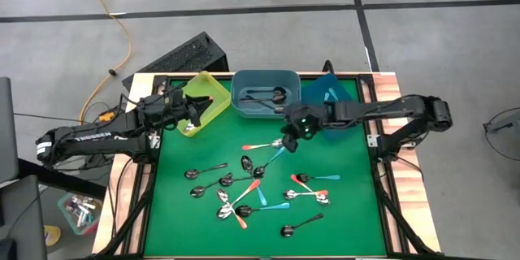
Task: Sort silverware by color (type)
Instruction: Put the orange spoon into the yellow bin
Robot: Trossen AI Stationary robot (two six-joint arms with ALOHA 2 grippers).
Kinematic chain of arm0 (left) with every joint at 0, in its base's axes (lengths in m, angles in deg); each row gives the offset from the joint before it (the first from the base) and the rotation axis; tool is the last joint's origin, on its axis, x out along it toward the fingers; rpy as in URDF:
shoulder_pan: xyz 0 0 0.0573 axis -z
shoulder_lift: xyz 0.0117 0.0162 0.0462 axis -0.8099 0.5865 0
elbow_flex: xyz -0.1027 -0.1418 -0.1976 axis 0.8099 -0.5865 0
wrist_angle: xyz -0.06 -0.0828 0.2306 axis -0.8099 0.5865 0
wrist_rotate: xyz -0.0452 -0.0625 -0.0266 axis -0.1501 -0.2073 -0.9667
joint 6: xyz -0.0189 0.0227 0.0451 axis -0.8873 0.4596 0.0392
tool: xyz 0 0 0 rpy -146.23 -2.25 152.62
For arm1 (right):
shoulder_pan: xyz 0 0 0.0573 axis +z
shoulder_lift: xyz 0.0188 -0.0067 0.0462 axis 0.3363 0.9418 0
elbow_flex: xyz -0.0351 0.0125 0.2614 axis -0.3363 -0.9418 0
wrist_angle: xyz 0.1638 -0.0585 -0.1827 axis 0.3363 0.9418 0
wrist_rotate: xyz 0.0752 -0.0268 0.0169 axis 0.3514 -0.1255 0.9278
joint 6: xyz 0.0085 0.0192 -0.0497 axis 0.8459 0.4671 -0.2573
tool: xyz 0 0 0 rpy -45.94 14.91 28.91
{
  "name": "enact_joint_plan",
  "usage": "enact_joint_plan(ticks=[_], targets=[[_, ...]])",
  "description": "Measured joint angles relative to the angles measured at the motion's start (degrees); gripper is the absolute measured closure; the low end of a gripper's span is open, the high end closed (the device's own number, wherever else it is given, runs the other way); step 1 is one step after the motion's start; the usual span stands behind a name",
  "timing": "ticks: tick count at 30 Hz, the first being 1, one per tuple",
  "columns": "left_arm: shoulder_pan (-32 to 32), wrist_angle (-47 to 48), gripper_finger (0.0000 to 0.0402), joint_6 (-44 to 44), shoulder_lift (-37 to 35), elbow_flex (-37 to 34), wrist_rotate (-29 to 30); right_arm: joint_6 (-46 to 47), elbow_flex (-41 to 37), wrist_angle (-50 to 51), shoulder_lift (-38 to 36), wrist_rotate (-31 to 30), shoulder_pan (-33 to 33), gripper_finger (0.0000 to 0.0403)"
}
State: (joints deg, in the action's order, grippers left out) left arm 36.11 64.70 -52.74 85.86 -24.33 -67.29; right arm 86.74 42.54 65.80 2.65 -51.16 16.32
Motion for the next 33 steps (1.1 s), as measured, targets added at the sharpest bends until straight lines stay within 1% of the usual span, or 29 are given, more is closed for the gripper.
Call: enact_joint_plan(ticks=[3,4,5,8,9,12,15,18,21,24,26,28,30,33], targets=[[0.00,0.01,0.0281,0.01,0.00,0.00,0.11,-5.09,-0.21,-0.28,3.51,0.43,0.30,0.0341],[0.00,0.05,0.0281,0.03,0.00,0.00,0.36,-6.69,0.48,-1.92,5.05,0.77,0.34,0.0329],[0.00,0.23,0.0281,0.04,-0.02,0.00,0.44,-8.29,1.19,-2.97,6.25,1.26,0.34,0.0316],[-0.02,0.60,0.0281,0.01,0.14,0.00,0.50,-13.38,3.41,-1.89,11.42,3.35,0.30,0.0270],[-0.02,1.03,0.0281,0.01,0.13,-0.01,0.51,-15.36,4.61,-2.14,13.02,4.85,0.09,0.0254],[-0.04,0.89,0.0281,-0.03,0.28,0.00,0.50,-20.67,9.35,0.28,18.08,5.19,-0.18,0.0211],[-0.07,1.20,0.0281,-0.05,0.26,-0.03,0.48,-25.92,14.50,4.70,23.33,5.31,-0.40,0.0186],[-0.07,1.39,0.0281,-0.12,0.11,-0.02,0.48,-30.51,19.24,8.30,28.04,5.39,-0.57,0.0182],[-0.07,1.57,0.0281,-0.20,0.07,-0.02,0.46,-34.19,23.47,11.84,31.21,5.60,-0.80,0.0190],[-0.09,1.96,0.0281,-0.22,0.07,-0.02,0.46,-36.50,24.28,12.85,33.09,5.63,-0.94,0.0199],[-0.09,2.51,0.0281,-0.23,0.07,-0.02,0.44,-36.59,24.25,12.77,33.62,5.28,-1.08,0.0204],[-0.07,2.61,0.0281,-0.23,0.07,-0.02,0.46,-36.76,24.12,15.82,34.59,4.90,-1.32,0.0207],[-0.07,3.10,0.0281,-0.23,0.00,-0.02,0.44,-36.68,24.33,14.46,35.38,5.02,-1.38,0.0210],[-0.07,3.23,0.0281,-0.19,0.08,-0.02,0.53,-36.69,24.07,16.99,37.45,4.86,-1.34,0.0213]])
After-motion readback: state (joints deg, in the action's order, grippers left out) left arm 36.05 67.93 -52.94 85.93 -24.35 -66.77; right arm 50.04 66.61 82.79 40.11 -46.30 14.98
